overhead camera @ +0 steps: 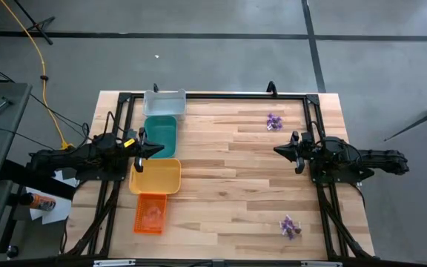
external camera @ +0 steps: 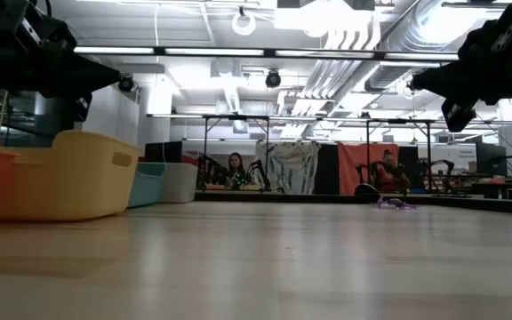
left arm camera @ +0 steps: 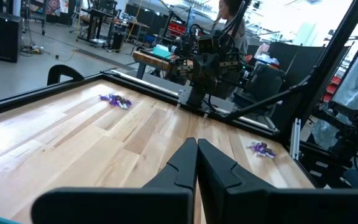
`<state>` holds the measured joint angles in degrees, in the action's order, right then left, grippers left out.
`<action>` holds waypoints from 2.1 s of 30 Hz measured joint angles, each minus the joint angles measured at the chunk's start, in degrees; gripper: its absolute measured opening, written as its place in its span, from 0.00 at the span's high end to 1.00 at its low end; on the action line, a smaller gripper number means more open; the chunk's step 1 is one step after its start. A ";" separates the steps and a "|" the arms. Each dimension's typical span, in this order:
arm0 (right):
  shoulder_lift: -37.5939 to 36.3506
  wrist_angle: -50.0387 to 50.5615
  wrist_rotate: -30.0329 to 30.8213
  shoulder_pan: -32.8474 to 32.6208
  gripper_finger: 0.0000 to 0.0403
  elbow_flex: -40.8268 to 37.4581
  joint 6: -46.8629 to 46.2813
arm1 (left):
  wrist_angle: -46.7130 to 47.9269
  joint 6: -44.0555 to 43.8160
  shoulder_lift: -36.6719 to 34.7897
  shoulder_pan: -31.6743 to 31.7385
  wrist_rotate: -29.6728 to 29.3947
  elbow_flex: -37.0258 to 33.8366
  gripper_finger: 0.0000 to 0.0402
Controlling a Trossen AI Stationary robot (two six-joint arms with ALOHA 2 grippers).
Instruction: Sort Halloween decoration
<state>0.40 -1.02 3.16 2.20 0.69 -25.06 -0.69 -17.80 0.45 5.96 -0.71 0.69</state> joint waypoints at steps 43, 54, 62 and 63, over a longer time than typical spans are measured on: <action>0.00 0.00 0.00 0.02 1.00 -0.02 0.00 | 0.01 0.00 0.01 0.01 0.01 0.01 1.00; 0.33 -17.86 30.25 0.02 1.00 -0.11 -21.95 | 0.01 0.00 0.02 0.00 0.01 0.02 1.00; 0.33 -24.17 64.62 0.09 1.00 -0.11 -26.27 | 0.01 0.00 0.00 0.02 0.00 0.01 1.00; 0.36 -24.10 64.90 0.36 1.00 -0.11 -26.22 | 0.00 0.00 0.00 0.01 0.00 0.01 1.00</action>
<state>0.77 -25.11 68.06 2.56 0.58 -51.28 -0.69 -17.80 0.45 5.97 -0.71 0.70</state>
